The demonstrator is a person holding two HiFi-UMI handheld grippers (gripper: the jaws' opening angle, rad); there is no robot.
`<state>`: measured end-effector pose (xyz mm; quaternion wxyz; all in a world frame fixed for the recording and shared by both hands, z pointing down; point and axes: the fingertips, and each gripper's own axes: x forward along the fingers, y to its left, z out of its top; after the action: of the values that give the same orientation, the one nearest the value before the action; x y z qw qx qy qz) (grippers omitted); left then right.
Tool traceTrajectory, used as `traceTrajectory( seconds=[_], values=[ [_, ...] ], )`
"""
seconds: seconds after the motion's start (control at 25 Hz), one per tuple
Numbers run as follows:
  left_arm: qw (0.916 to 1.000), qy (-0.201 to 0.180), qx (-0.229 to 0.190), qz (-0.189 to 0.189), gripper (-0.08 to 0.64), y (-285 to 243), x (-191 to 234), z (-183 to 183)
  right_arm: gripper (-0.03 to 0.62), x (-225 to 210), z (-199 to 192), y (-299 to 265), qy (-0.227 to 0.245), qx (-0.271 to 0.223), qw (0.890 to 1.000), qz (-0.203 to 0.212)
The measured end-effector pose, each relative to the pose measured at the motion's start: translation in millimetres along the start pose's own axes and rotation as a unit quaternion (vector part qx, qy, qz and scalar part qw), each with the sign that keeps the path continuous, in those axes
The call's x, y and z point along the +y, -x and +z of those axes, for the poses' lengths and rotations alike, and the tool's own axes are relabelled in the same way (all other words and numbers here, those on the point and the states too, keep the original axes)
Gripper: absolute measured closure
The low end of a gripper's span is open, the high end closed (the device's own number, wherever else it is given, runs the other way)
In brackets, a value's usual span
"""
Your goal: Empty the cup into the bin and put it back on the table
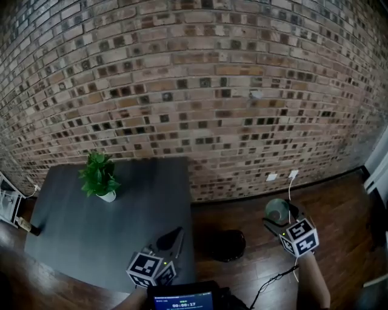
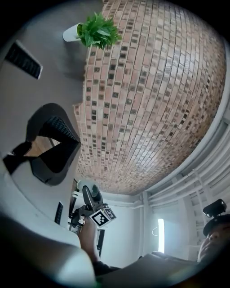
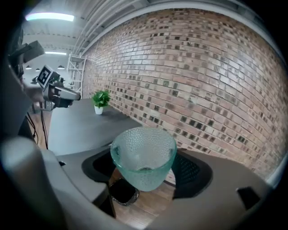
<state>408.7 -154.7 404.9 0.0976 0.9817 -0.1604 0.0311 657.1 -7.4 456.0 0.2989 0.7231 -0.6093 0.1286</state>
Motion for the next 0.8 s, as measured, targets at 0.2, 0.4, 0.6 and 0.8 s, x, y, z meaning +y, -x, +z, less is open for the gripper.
traceTrajectory(
  seconds=[0.2,0.4,0.6,0.8],
  values=[
    [1.0,-0.007,-0.002,0.004,0.552,5.2,-0.4,-4.5,0.207,-8.4,-7.2,-13.2,0.013,0.017,1.0,0.004],
    [0.9989,-0.046,-0.01,-0.003,0.552,11.7,-1.2,-0.5,0.207,-10.6,-8.4,-22.6,0.065,0.044,0.997,-0.008],
    [0.9984,-0.056,-0.008,-0.006,0.552,18.9,5.8,-1.0,0.207,-13.1,-6.3,-26.8,0.1,0.068,0.993,-0.014],
    [0.9992,-0.034,-0.017,0.016,0.552,26.3,20.4,2.3,0.207,-12.1,-1.8,-31.9,0.145,0.088,0.985,-0.01]
  ],
)
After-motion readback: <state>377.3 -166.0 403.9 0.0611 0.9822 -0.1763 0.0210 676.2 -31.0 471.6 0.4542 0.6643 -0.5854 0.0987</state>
